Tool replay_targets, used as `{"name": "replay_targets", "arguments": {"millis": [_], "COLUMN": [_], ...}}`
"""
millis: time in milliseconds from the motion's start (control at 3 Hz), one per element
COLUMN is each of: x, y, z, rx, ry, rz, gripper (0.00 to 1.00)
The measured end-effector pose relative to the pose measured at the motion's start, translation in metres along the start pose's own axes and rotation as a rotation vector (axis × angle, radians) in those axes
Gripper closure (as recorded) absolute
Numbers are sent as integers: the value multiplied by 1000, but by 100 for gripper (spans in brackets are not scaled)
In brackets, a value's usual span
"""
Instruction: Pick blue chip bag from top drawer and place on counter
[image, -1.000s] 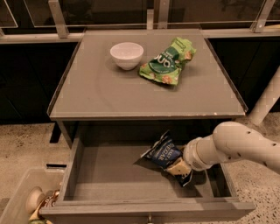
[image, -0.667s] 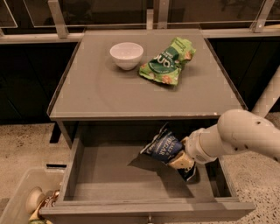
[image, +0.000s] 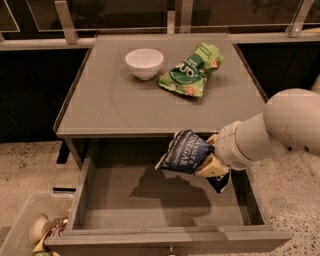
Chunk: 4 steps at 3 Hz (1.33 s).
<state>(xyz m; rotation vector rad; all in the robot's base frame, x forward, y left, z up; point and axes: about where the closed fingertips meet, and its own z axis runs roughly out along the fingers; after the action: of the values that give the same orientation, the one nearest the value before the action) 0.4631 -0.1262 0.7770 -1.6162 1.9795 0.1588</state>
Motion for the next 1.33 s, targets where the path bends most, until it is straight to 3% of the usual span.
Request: {"name": "replay_targets", "arguments": {"millis": [333, 667, 1000, 1333], "x": [-17, -32, -37, -42], "y": [-16, -53, -106, -161], "z": [-44, -80, -82, -61], "rx": [63, 137, 198, 225], "ry": [-25, -54, -67, -52], "rz": [-31, -12, 40, 95], "gripper": [100, 100, 100, 100]}}
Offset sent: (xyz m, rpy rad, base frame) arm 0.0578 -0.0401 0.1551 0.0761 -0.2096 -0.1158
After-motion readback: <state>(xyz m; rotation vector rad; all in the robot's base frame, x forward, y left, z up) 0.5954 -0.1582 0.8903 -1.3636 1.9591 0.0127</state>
